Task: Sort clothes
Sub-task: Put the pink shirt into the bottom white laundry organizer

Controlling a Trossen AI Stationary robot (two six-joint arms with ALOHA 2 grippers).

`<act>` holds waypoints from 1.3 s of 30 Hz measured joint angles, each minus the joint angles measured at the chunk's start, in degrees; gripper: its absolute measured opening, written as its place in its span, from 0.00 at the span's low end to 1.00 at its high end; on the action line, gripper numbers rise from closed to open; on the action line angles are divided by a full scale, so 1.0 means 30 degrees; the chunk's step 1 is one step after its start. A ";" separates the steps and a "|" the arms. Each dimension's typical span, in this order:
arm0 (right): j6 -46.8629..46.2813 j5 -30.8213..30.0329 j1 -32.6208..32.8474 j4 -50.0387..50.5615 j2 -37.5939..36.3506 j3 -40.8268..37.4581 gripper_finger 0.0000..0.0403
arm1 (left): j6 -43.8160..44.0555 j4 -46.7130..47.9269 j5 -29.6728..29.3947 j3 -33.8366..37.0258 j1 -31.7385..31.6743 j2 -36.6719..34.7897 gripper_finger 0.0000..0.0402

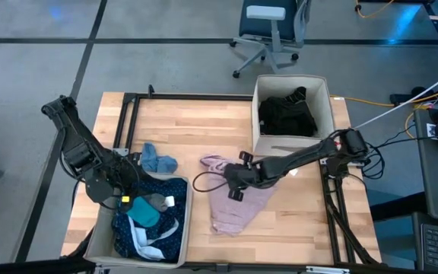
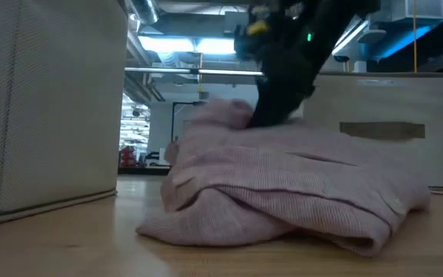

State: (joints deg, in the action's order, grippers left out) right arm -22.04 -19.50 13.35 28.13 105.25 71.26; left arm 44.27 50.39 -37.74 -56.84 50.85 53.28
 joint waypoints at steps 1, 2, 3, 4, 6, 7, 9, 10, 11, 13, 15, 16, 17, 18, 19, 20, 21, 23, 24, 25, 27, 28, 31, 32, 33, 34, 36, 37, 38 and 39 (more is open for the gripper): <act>0.0000 -0.0009 0.0089 -0.0053 -0.0314 0.0003 0.16 | -0.0003 0.0000 0.0000 0.0000 0.0000 0.0000 0.43; 0.0026 -0.0161 0.0141 -0.0013 -0.0632 0.0068 0.16 | -0.0007 0.0000 0.0000 0.0000 0.0000 0.0000 0.43; 0.0077 -0.0406 0.0246 0.0203 -0.0934 0.0237 0.16 | -0.0015 0.0000 0.0000 0.0000 0.0000 0.0000 0.43; 0.0172 -0.0792 0.0335 0.0484 -0.1225 0.0450 0.16 | -0.0022 0.0000 0.0000 0.0000 0.0000 0.0000 0.43; 0.0553 -0.1498 0.0361 0.1129 -0.1688 0.1030 0.16 | -0.0058 0.0000 0.0000 0.0000 0.0000 0.0000 0.43; 0.0770 -0.1743 0.0361 0.1459 -0.1892 0.1413 0.16 | -0.0058 0.0000 0.0000 0.0000 0.0000 0.0000 0.43; 0.1223 -0.2263 0.0346 0.2265 -0.2171 0.2305 0.16 | -0.0054 0.0000 0.0000 0.0000 0.0000 0.0000 0.43; 0.1508 -0.2577 0.0346 0.2727 -0.2254 0.2824 0.16 | -0.0051 0.0000 0.0000 0.0000 0.0000 0.0000 0.43; 0.1837 -0.2877 0.0339 0.3219 -0.2312 0.3361 0.16 | -0.0051 0.0000 0.0000 0.0000 0.0000 0.0000 0.43; 0.2331 -0.3374 0.0283 0.4221 -0.2351 0.4448 0.16 | -0.0058 0.0000 0.0000 0.0000 0.0000 0.0000 0.43; 0.2802 -0.3745 0.0295 0.5084 -0.2351 0.5505 0.16 | -0.0058 0.0000 0.0000 0.0000 0.0000 0.0000 0.43; 0.3024 -0.3901 0.0295 0.5427 -0.2351 0.5967 0.16 | -0.0058 0.0000 0.0000 0.0000 0.0000 0.0000 0.43; 0.3289 -0.4054 0.0295 0.5608 -0.2351 0.6400 0.16 | -0.0058 0.0000 0.0000 0.0000 0.0000 0.0000 0.43; 0.3512 -0.4158 0.0295 0.5696 -0.2358 0.6779 0.16 | -0.0058 0.0000 0.0000 0.0000 0.0000 0.0002 0.43; 0.3819 -0.4223 0.0295 0.5781 -0.2358 0.7158 0.16 | -0.0058 0.0000 0.0000 0.0000 0.0000 0.0000 0.43; 0.4155 -0.4373 0.0295 0.5927 -0.2358 0.7542 0.16 | -0.0058 0.0000 0.0000 0.0000 0.0000 0.0000 0.43; 0.4528 -0.4629 0.0295 0.6160 -0.2358 0.7988 0.16 | -0.0058 0.0000 0.0000 0.0000 0.0000 0.0000 0.43; 0.5064 -0.5357 0.0214 0.6884 -0.2358 0.9138 0.16 | -0.0059 0.0000 0.0000 0.0000 0.0000 0.0000 0.43; 0.5422 -0.5683 0.0102 0.7241 -0.2358 0.9816 0.16 | -0.0058 0.0000 0.0000 0.0000 0.0000 0.0000 0.43; 0.5552 -0.5994 0.0008 0.7757 -0.2358 1.0591 0.16 | -0.0058 0.0000 0.0000 0.0000 0.0000 0.0003 0.43; 0.5761 -0.6674 -0.0406 0.9206 -0.2358 1.2165 0.16 | -0.0058 0.0000 0.0000 0.0000 0.0000 0.0003 0.43; 0.5880 -0.7054 -0.0639 0.9926 -0.2358 1.2936 0.16 | -0.0058 0.0000 0.0000 0.0000 0.0000 0.0000 0.43; 0.6001 -0.7841 -0.1398 1.1665 -0.2367 1.5138 0.16 | -0.0058 0.0000 0.0000 0.0000 0.0000 0.0000 0.43; 0.6038 -0.7887 -0.1664 1.2181 -0.2373 1.5825 0.16 | -0.0058 0.0000 0.0000 0.0000 0.0000 0.0000 0.43; 0.6139 -0.7894 -0.1917 1.2562 -0.2380 1.6449 0.16 | -0.0065 0.0000 0.0000 0.0000 0.0000 0.0000 0.43; 0.6393 -0.7938 -0.2120 1.2764 -0.2395 1.7006 0.16 | -0.0103 0.0000 0.0000 0.0000 0.0000 0.0000 0.43; 0.6892 -0.7967 -0.2503 1.2957 -0.2395 1.7925 0.16 | -0.0315 0.0000 0.0000 0.0000 0.0000 0.0000 0.43; 0.7056 -0.7957 -0.2675 1.3080 -0.2395 1.8366 0.16 | -0.0325 0.0000 0.0000 0.0000 0.0000 0.0000 0.43; 0.7287 -0.7937 -0.2858 1.3232 -0.2395 1.8778 0.16 | -0.0324 0.0000 0.0000 0.0000 0.0000 0.0000 0.43; 0.7461 -0.7906 -0.3054 1.3364 -0.2395 1.9173 0.16 | -0.0321 0.0000 0.0000 0.0000 0.0000 0.0000 0.43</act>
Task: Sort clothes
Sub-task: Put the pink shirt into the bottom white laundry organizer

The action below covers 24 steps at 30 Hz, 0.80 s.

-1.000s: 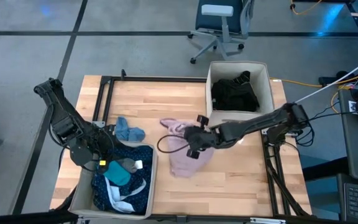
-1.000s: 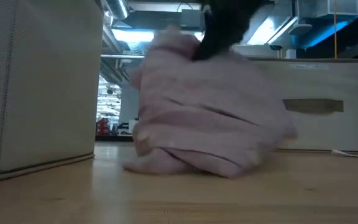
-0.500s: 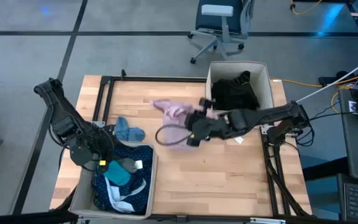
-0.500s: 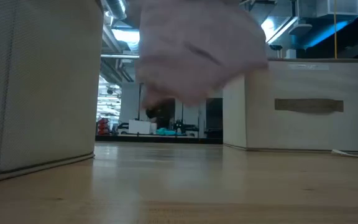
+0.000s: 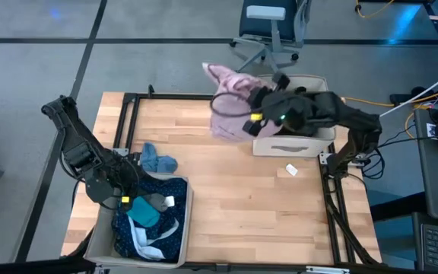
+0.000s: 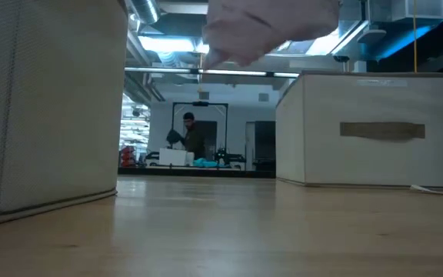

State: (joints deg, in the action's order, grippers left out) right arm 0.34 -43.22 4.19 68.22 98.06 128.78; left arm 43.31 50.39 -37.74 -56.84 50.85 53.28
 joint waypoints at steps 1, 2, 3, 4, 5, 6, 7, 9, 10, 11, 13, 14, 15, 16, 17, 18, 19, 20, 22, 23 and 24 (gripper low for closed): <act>0.0102 0.0044 -0.0197 0.0101 0.0000 0.0386 0.16 | -0.0007 0.0000 0.0000 0.0000 0.0000 0.0000 0.43; 0.0184 0.0077 -0.0391 0.0196 0.0000 0.0769 0.16 | -0.0052 0.0000 0.0000 0.0000 0.0000 0.0000 0.43; 0.0357 0.0100 -0.0583 0.0280 0.0000 0.1112 0.16 | -0.0095 0.0000 0.0000 0.0000 0.0000 0.0000 0.43; 0.0482 0.0092 -0.0731 0.0285 0.0000 0.1376 0.16 | -0.0101 0.0000 0.0000 0.0000 0.0000 0.0000 0.43; 0.0574 0.0088 -0.0808 0.0255 0.0000 0.1581 0.16 | -0.0096 0.0000 0.0000 0.0000 0.0000 0.0000 0.43; 0.0667 0.0079 -0.0833 0.0163 0.0000 0.1739 0.16 | -0.0095 0.0000 0.0000 0.0000 0.0000 0.0000 0.43; 0.0864 0.0087 -0.0828 -0.0002 0.0000 0.1832 0.16 | -0.0102 0.0000 0.0000 0.0000 0.0000 0.0004 0.43; 0.1112 0.0436 -0.0567 -0.0615 0.0000 0.1846 0.16 | -0.0177 0.0000 -0.0007 0.0000 0.0000 0.0000 0.43; 0.1151 0.0764 -0.0316 -0.0950 0.0000 0.1846 0.16 | -0.0182 0.0000 -0.0017 0.0000 0.0000 0.0000 0.43; 0.1341 0.1090 -0.0072 -0.1329 0.0007 0.1846 0.16 | -0.0160 0.0000 -0.0074 -0.0008 0.0000 0.0000 0.43; 0.1736 0.1779 0.0650 -0.2331 0.0059 0.1846 0.16 | -0.0140 0.0037 -0.0117 -0.0220 0.0000 -0.0080 0.43; 0.1981 0.2134 0.1029 -0.3121 0.0154 0.1846 0.16 | -0.0138 0.0027 -0.0134 -0.0467 0.0000 -0.0145 0.43; 0.2139 0.2519 0.1373 -0.3875 0.0230 0.1846 0.16 | -0.0194 0.0003 -0.0143 -0.0773 0.0000 -0.0258 0.43; 0.2401 0.2974 0.1730 -0.4572 0.0386 0.1846 0.16 | -0.0379 -0.0022 -0.0195 -0.1088 0.0000 -0.0364 0.43; 0.2603 0.3406 0.2079 -0.5211 0.0547 0.1846 0.16 | -0.0622 -0.0025 -0.0294 -0.1418 0.0000 -0.0466 0.43; 0.2846 0.3803 0.2407 -0.5808 0.0740 0.1846 0.16 | -0.0872 -0.0039 -0.0508 -0.1725 0.0000 -0.0554 0.43; 0.2995 0.4199 0.2682 -0.6365 0.0934 0.1846 0.16 | -0.1136 -0.0023 -0.0786 -0.2010 0.0000 -0.0623 0.43; 0.3112 0.4530 0.2914 -0.6863 0.1144 0.1846 0.16 | -0.1353 -0.0013 -0.0984 -0.2291 0.0000 -0.0709 0.43; 0.3424 0.5142 0.3361 -0.7907 0.1588 0.1846 0.16 | -0.1949 -0.0007 -0.1181 -0.2918 0.0000 -0.0912 0.43; 0.3560 0.5356 0.3537 -0.8380 0.1827 0.1846 0.16 | -0.2241 0.0015 -0.1246 -0.3267 -0.0007 -0.1013 0.43; 0.3704 0.5566 0.3684 -0.8908 0.2120 0.1846 0.16 | -0.2746 0.0015 -0.1279 -0.3659 -0.0004 -0.1121 0.43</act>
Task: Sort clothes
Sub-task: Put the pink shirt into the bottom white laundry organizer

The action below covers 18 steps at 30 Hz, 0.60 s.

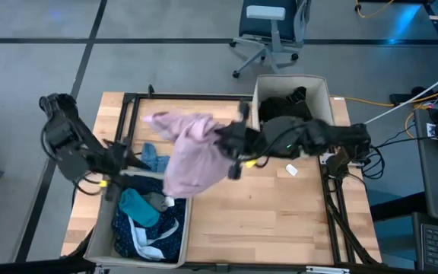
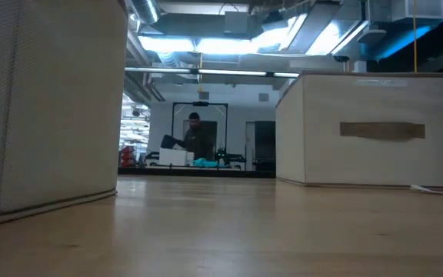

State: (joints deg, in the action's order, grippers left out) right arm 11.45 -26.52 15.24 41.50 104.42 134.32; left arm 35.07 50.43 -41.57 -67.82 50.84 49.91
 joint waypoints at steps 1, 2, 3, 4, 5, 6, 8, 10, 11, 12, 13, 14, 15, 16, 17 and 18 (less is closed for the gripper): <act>0.0200 0.0341 0.0106 -0.0571 0.0307 0.0000 0.16 | -0.0538 -0.0015 -0.0134 -0.0378 0.0004 -0.0093 0.43; 0.0282 0.0727 0.0204 -0.1145 0.0648 0.0000 0.16 | -0.1041 -0.0025 -0.0397 -0.0761 0.0004 -0.0212 0.43; 0.0328 0.1146 0.0289 -0.1699 0.1008 0.0000 0.16 | -0.1509 -0.0029 -0.0732 -0.1116 0.0004 -0.0344 0.43; 0.0356 0.1566 0.0344 -0.2278 0.1340 -0.0001 0.16 | -0.1934 -0.0040 -0.1103 -0.1454 0.0004 -0.0494 0.43; 0.0391 0.2099 0.0350 -0.2830 0.1670 -0.0007 0.16 | -0.2275 -0.0051 -0.1452 -0.1750 0.0004 -0.0644 0.43; 0.0416 0.2644 0.0374 -0.3423 0.2041 -0.0015 0.16 | -0.2530 -0.0044 -0.1796 -0.2008 0.0004 -0.0778 0.43; 0.0449 0.3529 0.0442 -0.4806 0.2749 -0.0015 0.16 | -0.3023 -0.0064 -0.2519 -0.2361 0.0003 -0.0989 0.43; 0.0711 0.4479 0.0430 -0.6043 0.3488 -0.0015 0.16 | -0.3465 -0.0056 -0.3159 -0.2538 -0.0003 -0.1176 0.43; 0.0789 0.5000 0.0430 -0.6765 0.3896 -0.0015 0.16 | -0.3704 -0.0051 -0.3310 -0.2556 0.0002 -0.1295 0.43; 0.0799 0.5469 0.0430 -0.7412 0.4259 -0.0015 0.16 | -0.3849 -0.0025 -0.3353 -0.2556 -0.0003 -0.1411 0.43; 0.0799 0.5857 0.0430 -0.7872 0.4657 -0.0015 0.16 | -0.3906 -0.0004 -0.3365 -0.2556 -0.0003 -0.1497 0.43; 0.0806 0.6224 0.0430 -0.8422 0.5072 -0.0015 0.16 | -0.3906 0.0000 -0.3369 -0.2556 0.0001 -0.1589 0.43; 0.0813 0.6487 0.0430 -0.9001 0.5462 -0.0015 0.16 | -0.3900 0.0000 -0.3364 -0.2556 -0.0003 -0.1681 0.43; 0.0829 0.6653 0.0430 -0.9364 0.5813 -0.0015 0.16 | -0.3901 0.0000 -0.3369 -0.2556 -0.0003 -0.1747 0.43; 0.0894 0.6697 0.0430 -0.9703 0.6182 -0.0015 0.16 | -0.3906 0.0000 -0.3369 -0.2556 -0.0003 -0.1785 0.43; 0.1064 0.6701 0.0430 -1.0171 0.6568 -0.0015 0.16 | -0.3906 0.0000 -0.3370 -0.2556 -0.0003 -0.1828 0.43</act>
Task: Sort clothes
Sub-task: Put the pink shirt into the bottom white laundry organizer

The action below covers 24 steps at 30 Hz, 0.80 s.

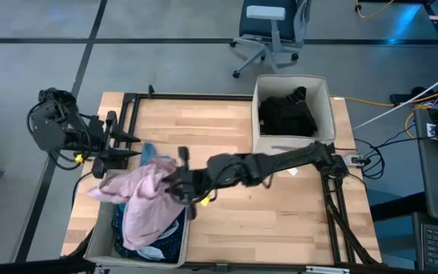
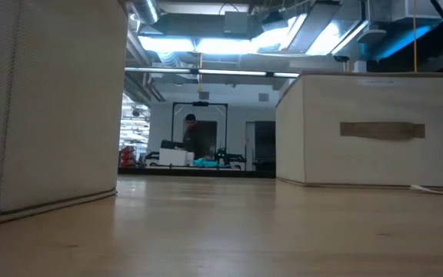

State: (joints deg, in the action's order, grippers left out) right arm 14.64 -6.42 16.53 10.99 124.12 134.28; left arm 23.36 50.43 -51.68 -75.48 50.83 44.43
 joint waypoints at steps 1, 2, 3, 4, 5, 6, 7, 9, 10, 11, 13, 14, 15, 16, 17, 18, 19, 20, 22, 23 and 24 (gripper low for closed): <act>0.0165 0.0000 -0.0007 -0.0340 0.0336 0.0000 0.16 | 0.0008 -0.0005 -0.0006 0.0000 0.0003 -0.0078 0.43; 0.0224 0.0007 -0.0007 -0.0373 0.0614 0.0000 0.16 | 0.0036 0.0015 -0.0006 0.0000 0.0000 -0.0082 0.43; 0.0259 0.0007 -0.0015 -0.0459 0.0965 0.0000 0.16 | 0.0047 0.0028 -0.0023 0.0000 0.0000 -0.0076 0.43; 0.0272 0.0000 -0.0028 -0.0718 0.1340 0.0006 0.16 | 0.0043 0.0067 -0.0021 0.0000 0.0005 -0.0069 0.43; 0.0281 0.0007 -0.0042 -0.0797 0.1683 0.0007 0.16 | 0.0049 0.0159 -0.0015 0.0000 0.0001 -0.0060 0.43; 0.0281 0.0007 -0.0044 -0.0672 0.2014 0.0007 0.16 | 0.0058 0.0189 -0.0014 0.0006 0.0002 -0.0051 0.43; 0.0281 0.0004 -0.0051 -0.0602 0.2384 0.0007 0.16 | 0.0058 0.0192 -0.0017 0.0007 0.0000 -0.0025 0.43; 0.0286 0.0001 -0.0139 -0.0482 0.3085 0.0007 0.16 | 0.0096 0.0382 -0.0009 0.0007 0.0002 -0.0009 0.43; 0.0279 0.0007 -0.0143 -0.0138 0.3342 0.0000 0.16 | 0.0190 0.0508 -0.0014 0.0007 0.0000 -0.0009 0.43; 0.0272 0.0007 -0.0146 0.0078 0.3629 0.0000 0.17 | 0.0291 0.0649 -0.0014 0.0007 0.0000 -0.0009 0.43; 0.0245 0.0022 -0.0160 0.0392 0.4170 0.0007 0.22 | 0.0584 0.0794 -0.0012 0.0007 0.0007 0.0049 0.43; 0.0237 0.0016 -0.0166 0.0595 0.4393 0.0007 0.26 | 0.0725 0.0981 -0.0021 0.0007 0.0000 0.0111 0.43; 0.0219 0.0015 -0.0168 0.0797 0.4661 0.0007 0.30 | 0.0862 0.1170 -0.0006 0.0007 0.0001 0.0144 0.43; 0.0081 0.0015 -0.0160 0.0863 0.4910 0.0007 0.33 | 0.1004 0.1333 0.0008 0.0007 0.0001 0.0165 0.43; -0.0179 -0.0008 -0.0156 0.1003 0.5102 0.0007 0.37 | 0.1163 0.1525 0.0008 0.0007 0.0001 0.0234 0.43; -0.0349 -0.0042 -0.0146 0.1098 0.5313 0.0007 0.40 | 0.1253 0.1761 0.0006 0.0009 0.0000 0.0306 0.43; -0.0536 -0.0089 -0.0146 0.1078 0.5447 0.0007 0.44 | 0.1326 0.1898 0.0001 0.0015 0.0000 0.0407 0.43; -0.0769 -0.0128 -0.0149 0.1191 0.5513 0.0007 0.47 | 0.1492 0.2025 0.0001 0.0015 0.0000 0.0428 0.43; -0.0909 -0.0160 -0.0160 0.1495 0.5548 0.0010 0.54 | 0.1726 0.2444 0.0008 0.0015 0.0007 0.0546 0.43; -0.0914 -0.0173 -0.0159 0.1826 0.5548 0.0023 0.57 | 0.1919 0.2607 0.0001 0.0015 0.0004 0.0617 0.43; -0.0906 -0.0326 -0.0152 0.2129 0.5527 0.0029 0.61 | 0.2032 0.2790 0.0001 0.0015 0.0000 0.0652 0.43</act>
State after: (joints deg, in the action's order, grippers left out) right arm 11.93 -7.39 16.08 17.37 140.71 134.37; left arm 29.45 58.80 -51.68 -75.44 50.83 46.39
